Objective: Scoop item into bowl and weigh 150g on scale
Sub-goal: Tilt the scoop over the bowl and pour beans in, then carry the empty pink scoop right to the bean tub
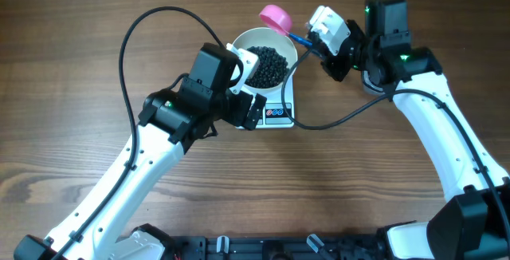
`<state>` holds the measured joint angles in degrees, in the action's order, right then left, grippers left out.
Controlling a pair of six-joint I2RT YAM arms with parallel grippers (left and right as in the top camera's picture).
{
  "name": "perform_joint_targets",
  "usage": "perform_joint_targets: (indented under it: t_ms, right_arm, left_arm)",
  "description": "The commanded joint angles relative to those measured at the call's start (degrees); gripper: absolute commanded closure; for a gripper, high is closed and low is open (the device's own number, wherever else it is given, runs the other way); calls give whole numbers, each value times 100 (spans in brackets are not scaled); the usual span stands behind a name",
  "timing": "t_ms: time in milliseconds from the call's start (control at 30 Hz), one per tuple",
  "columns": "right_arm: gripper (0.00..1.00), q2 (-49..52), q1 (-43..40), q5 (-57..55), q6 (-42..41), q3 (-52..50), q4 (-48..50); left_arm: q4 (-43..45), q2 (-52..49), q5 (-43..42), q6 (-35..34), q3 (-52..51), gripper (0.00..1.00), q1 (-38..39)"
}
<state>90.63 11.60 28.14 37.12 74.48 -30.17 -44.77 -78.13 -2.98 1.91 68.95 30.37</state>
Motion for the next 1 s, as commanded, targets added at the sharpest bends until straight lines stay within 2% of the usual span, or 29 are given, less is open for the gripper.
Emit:
perform_joint_targets:
  t_ms: [0, 100, 267, 433, 600, 700, 833, 967]
  right_arm:
    - [96, -129, 11, 756, -1287, 17, 15]
    - [96, -166, -42, 776, -2120, 20, 22]
    - [96, -487, -595, 750, -2708, 20, 68]
    - [96, -870, -1694, -461, -3416, 20, -306]
    - [96, -901, -2446, -1676, -3394, 17, -1556]
    - [96, -787, -2479, -2249, -2833, 11, -2212]
    - [96, -557, -2479, -2730, -2586, 11, -2677]
    - [96, -354, -2479, -2750, -2503, 7, -2710]
  left_arm:
    - [0, -37, -85, 87, -37, 0, 26]
    - [0, -37, -83, 87, -37, 0, 26]
    - [0, -37, -83, 87, -39, 0, 26]
    - [0, -37, -83, 87, -37, 0, 26]
    - [0, -37, -83, 87, -37, 0, 26]
    - [0, -37, -83, 87, -37, 0, 26]
    - [0, -37, -83, 87, -37, 0, 26]
    - [0, -37, -83, 87, -39, 0, 26]
